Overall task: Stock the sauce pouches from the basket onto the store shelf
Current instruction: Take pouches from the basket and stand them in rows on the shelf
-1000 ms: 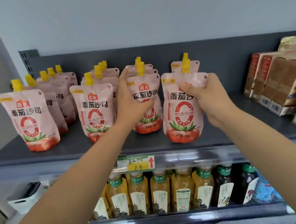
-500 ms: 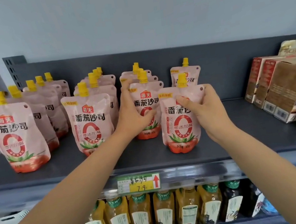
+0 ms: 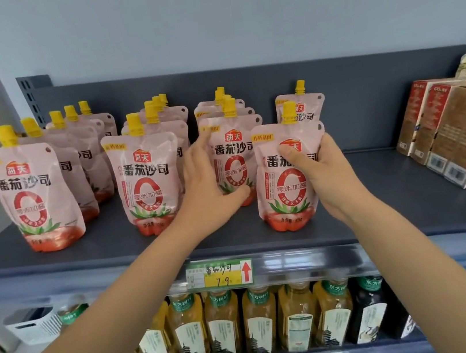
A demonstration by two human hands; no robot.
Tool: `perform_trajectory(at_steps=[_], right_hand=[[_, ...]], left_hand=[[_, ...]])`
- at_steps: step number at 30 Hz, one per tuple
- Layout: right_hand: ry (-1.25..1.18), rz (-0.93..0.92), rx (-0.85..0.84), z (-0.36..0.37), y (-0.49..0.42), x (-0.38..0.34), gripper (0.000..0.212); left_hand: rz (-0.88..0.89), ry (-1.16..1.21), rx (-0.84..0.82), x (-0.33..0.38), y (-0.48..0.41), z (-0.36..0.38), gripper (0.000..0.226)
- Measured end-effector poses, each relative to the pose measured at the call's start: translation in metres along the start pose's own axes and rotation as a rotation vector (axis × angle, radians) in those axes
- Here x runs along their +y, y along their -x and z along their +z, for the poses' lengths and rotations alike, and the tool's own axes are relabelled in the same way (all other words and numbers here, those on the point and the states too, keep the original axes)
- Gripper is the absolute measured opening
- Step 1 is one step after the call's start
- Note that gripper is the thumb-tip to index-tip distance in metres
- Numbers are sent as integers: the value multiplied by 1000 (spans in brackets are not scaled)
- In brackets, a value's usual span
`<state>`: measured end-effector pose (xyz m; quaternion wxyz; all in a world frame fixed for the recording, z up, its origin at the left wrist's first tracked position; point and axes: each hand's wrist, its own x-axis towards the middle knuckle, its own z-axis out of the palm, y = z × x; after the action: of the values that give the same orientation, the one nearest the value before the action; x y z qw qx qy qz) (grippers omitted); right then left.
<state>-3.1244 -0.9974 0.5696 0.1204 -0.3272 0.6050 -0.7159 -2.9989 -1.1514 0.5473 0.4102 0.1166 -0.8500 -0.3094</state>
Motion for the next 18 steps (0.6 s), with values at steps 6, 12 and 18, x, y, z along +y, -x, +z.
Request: perform_trajectory(at_steps=[6,12,18], right_hand=[[-13,-28,34,3,2,4,42],[-149,-44,60,13,8,4,38],[-187,-97,60,46,6,2,26]], left_hand=[[-21,152,-119,15,23,4,101],[-56,232,-336,30,32,26,104],[-43,196,-237,21,26,12,101]])
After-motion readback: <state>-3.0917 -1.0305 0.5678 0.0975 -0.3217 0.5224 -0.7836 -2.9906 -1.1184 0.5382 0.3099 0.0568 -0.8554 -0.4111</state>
